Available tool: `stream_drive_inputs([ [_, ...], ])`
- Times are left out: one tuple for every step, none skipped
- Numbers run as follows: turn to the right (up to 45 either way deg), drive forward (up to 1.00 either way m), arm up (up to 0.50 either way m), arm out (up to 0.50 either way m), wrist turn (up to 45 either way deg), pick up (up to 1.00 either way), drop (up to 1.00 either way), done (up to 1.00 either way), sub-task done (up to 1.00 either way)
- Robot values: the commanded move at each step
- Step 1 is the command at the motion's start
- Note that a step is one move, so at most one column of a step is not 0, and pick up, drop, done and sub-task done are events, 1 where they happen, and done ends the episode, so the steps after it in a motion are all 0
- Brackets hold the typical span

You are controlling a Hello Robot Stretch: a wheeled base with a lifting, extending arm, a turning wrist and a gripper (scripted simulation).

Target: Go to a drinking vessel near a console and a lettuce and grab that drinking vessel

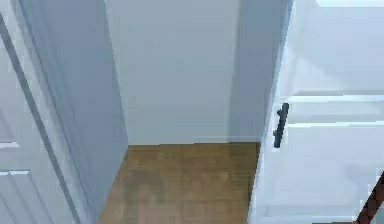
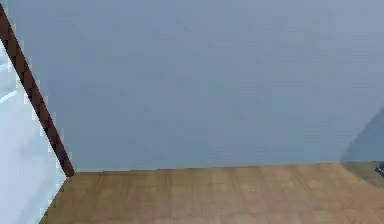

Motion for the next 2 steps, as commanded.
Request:
stream_drive_inputs([
  [0.0, 1.00, 0.00, 0.00, 0.0, 0.00, 0.00, 0.00, 0.00],
  [6.0, 0.00, 0.00, 0.00, 0.0, 0.00, 0.00, 0.00, 0.00],
])
